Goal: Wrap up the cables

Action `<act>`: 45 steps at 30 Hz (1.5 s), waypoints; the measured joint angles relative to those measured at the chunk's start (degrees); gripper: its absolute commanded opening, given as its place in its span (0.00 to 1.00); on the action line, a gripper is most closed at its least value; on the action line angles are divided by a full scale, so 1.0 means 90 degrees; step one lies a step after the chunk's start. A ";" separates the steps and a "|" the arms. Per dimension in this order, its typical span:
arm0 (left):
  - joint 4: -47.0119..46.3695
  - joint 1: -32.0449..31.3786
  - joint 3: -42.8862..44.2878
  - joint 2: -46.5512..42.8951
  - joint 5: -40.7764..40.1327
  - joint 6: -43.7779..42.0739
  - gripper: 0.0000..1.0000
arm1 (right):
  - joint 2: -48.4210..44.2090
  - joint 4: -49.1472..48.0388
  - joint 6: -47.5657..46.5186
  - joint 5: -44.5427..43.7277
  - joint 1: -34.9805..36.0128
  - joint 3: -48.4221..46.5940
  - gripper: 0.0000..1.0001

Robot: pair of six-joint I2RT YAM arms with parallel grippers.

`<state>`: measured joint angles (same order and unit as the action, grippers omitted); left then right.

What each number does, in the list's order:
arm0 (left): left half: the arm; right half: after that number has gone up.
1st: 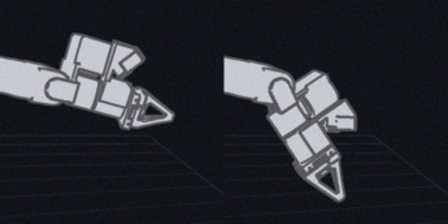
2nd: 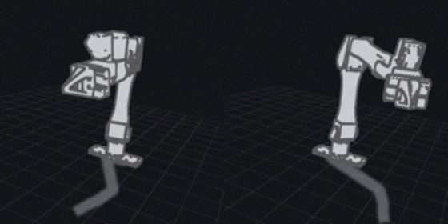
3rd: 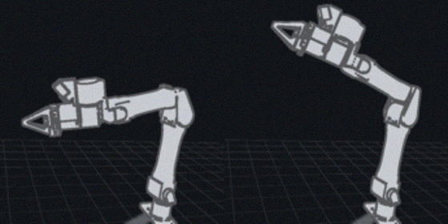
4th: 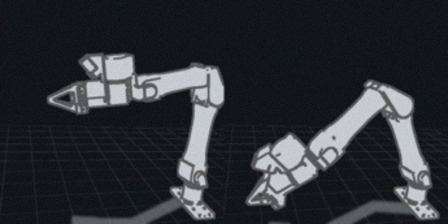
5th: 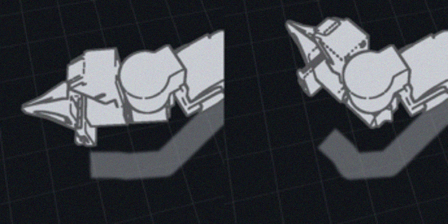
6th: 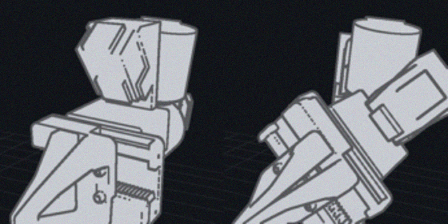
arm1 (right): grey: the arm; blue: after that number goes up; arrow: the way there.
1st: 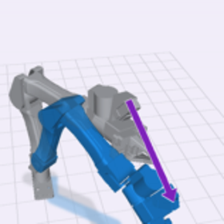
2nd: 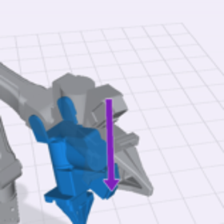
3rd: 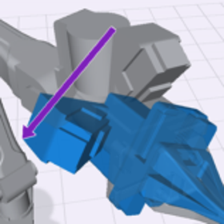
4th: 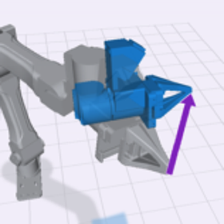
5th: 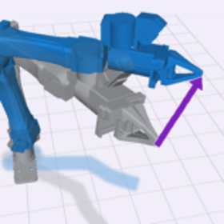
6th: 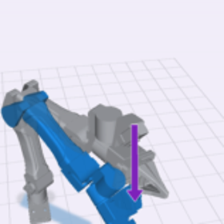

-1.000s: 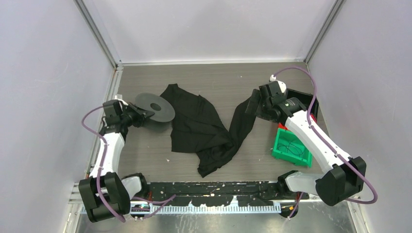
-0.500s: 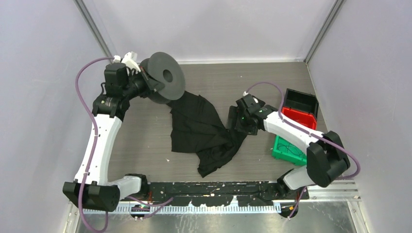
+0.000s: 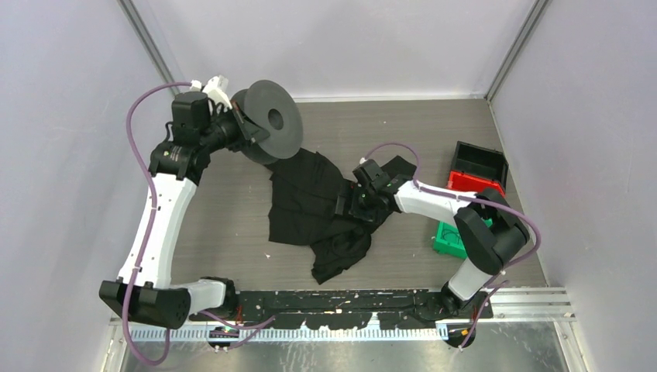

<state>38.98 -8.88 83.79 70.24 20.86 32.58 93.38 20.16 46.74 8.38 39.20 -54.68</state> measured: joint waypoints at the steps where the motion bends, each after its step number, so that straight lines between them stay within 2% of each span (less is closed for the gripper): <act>1: 0.0005 -0.0034 0.0019 0.0010 0.0012 -0.0012 0.01 | 0.0063 -0.0107 0.0049 0.0109 0.0046 -0.0024 1.00; 5: 0.0153 -0.0257 0.0187 0.0194 0.0024 -0.0165 0.01 | 0.0155 -0.0131 -0.0012 0.0294 0.0282 -0.0325 1.00; 8: 0.0335 -0.0590 0.0408 0.0520 0.0044 -0.0367 0.01 | 0.0141 0.0323 -0.0301 -0.0046 0.0384 -0.0838 1.00; 12: 0.0491 -0.1100 0.0583 0.1001 0.0070 -0.0578 0.00 | -0.0296 0.1115 -0.0821 -0.1316 0.0389 -0.1292 1.00; 19: 0.0750 -0.1943 0.0940 0.1957 -0.0078 -0.0865 0.01 | -0.2004 0.2460 -0.1455 -0.3614 0.0177 -0.1450 1.00; 22: 0.0780 -0.2382 0.1222 0.2327 -0.0262 -0.0959 0.00 | -0.2477 0.2973 -0.1486 -0.4384 -0.0146 -0.1569 1.00; 25: 0.0719 -0.2866 0.1496 0.2681 -0.0374 -0.0986 0.01 | -0.2965 0.3415 -0.1413 -0.4930 -0.0797 -0.1581 1.00; 28: 0.0600 -0.3368 0.1773 0.3067 -0.0476 -0.0967 0.01 | -0.3560 0.3711 -0.1319 -0.5321 -0.1547 -0.1583 1.00; 31: 0.0459 -0.3859 0.2329 0.3735 -0.0537 -0.0879 0.00 | -0.4085 0.3939 -0.1260 -0.5617 -0.1948 -0.1649 1.00; 38: 0.0015 -0.4619 0.3364 0.5265 -0.0556 -0.0471 0.01 | -0.4347 0.4245 -0.1202 -0.5877 -0.2047 -0.2018 1.00; 45: -0.0304 -0.4932 0.3512 0.5753 -0.0758 -0.0306 0.01 | -0.4391 0.4449 -0.1202 -0.5914 -0.2047 -0.2021 1.00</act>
<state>36.25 -53.28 115.39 122.02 14.04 29.82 53.87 60.20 35.92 -44.84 20.78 -72.86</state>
